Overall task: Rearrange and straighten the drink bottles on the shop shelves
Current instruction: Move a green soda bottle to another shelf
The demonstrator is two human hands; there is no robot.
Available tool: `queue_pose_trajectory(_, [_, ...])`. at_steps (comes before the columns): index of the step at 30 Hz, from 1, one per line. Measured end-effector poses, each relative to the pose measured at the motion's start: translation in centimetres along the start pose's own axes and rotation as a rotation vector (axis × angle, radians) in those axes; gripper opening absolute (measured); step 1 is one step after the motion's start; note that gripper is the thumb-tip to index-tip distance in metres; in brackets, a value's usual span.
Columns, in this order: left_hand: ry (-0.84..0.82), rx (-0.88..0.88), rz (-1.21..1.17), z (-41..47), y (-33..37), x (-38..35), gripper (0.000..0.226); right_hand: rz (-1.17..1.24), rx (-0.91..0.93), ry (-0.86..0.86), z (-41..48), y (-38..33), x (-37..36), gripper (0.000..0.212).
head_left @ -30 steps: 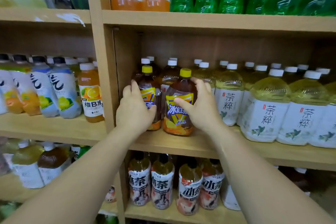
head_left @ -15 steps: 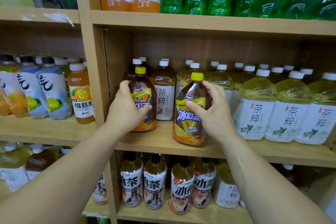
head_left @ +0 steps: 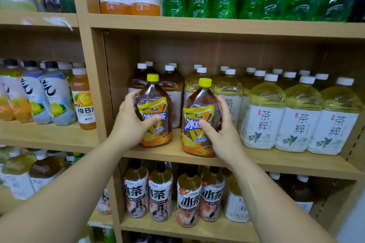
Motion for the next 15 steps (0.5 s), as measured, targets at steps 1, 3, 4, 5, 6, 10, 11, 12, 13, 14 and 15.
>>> queue_pose_trajectory(1, [-0.017, 0.010, -0.017, -0.3, 0.2, -0.3, 0.087, 0.010, -0.003, -0.006, 0.0, 0.0, 0.1, 0.074])
queue_pose_trajectory(3, [-0.056, 0.039, -0.055, -0.9, 0.7, -0.7, 0.082, 0.038, -0.002, -0.017, 0.0, 0.1, 0.1, 0.074])
queue_pose_trajectory(4, [-0.075, 0.056, -0.076, -1.0, 1.0, -0.8, 0.079, 0.055, 0.006, -0.023, 0.0, 0.1, 0.2, 0.074])
queue_pose_trajectory(5, [-0.089, 0.071, -0.097, -1.1, 1.3, -0.8, 0.078, 0.070, 0.016, -0.029, 0.0, 0.2, 0.3, 0.074])
queue_pose_trajectory(6, [-0.100, 0.079, -0.115, -1.3, 1.7, -0.8, 0.077, 0.083, 0.023, -0.036, 0.0, 0.2, 0.3, 0.074])
queue_pose_trajectory(10, [-0.089, 0.070, -0.156, -3.0, 2.8, -0.8, 0.078, 0.136, 0.017, -0.075, -0.2, 0.1, 0.3, 0.071])
queue_pose_trajectory(11, [-0.067, 0.064, -0.161, -3.7, 2.9, -0.8, 0.078, 0.144, 0.022, -0.080, -0.4, 0.0, 0.4, 0.071])
queue_pose_trajectory(12, [-0.048, 0.054, -0.163, -4.5, 3.1, -0.7, 0.077, 0.152, 0.031, -0.081, -0.6, -0.2, 0.5, 0.071])
queue_pose_trajectory(13, [-0.034, 0.041, -0.164, -5.4, 3.3, -0.5, 0.075, 0.166, 0.043, -0.082, -1.0, -0.3, 0.6, 0.071])
queue_pose_trajectory(14, [-0.026, 0.028, -0.168, -6.4, 3.5, -0.3, 0.074, 0.183, 0.054, -0.080, -1.5, -0.3, 0.7, 0.072])
queue_pose_trajectory(15, [-0.024, 0.016, -0.179, -7.4, 3.7, 0.0, 0.073, 0.202, 0.064, -0.076, -2.1, -0.4, 0.9, 0.074])
Point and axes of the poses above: each hand's wrist, its own z-axis towards the middle knuckle, its own x-axis out of the back of the hand, y = z × x, the point moved 6 cm from there along z, towards the middle knuckle, and after that the axes turned 13 degrees about -y, right-handed, at the moved point
